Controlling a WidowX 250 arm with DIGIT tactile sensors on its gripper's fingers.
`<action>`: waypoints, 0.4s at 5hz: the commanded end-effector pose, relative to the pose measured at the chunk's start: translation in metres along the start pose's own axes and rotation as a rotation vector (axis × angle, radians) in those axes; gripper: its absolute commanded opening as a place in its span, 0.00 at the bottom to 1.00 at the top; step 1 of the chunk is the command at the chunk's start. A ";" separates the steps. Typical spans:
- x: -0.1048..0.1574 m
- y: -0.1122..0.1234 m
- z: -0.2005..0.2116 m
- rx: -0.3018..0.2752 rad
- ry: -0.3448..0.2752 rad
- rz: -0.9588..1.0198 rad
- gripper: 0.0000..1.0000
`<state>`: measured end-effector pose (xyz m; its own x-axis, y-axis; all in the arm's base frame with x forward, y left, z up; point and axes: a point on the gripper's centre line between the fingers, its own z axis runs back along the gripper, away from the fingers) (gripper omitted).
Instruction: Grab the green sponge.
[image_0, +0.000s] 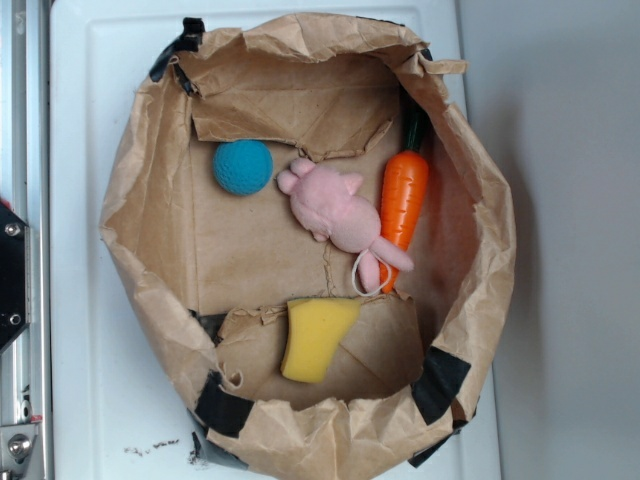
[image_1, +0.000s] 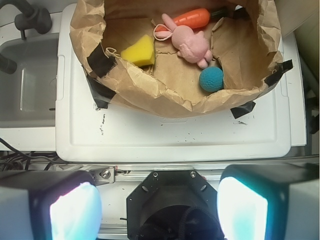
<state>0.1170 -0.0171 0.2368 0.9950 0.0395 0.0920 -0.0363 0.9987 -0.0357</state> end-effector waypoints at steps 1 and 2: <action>0.000 0.000 0.000 0.000 0.000 0.000 1.00; 0.049 -0.028 -0.001 -0.047 0.016 0.176 1.00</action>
<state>0.1678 -0.0407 0.2286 0.9718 0.2347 0.0214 -0.2321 0.9690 -0.0843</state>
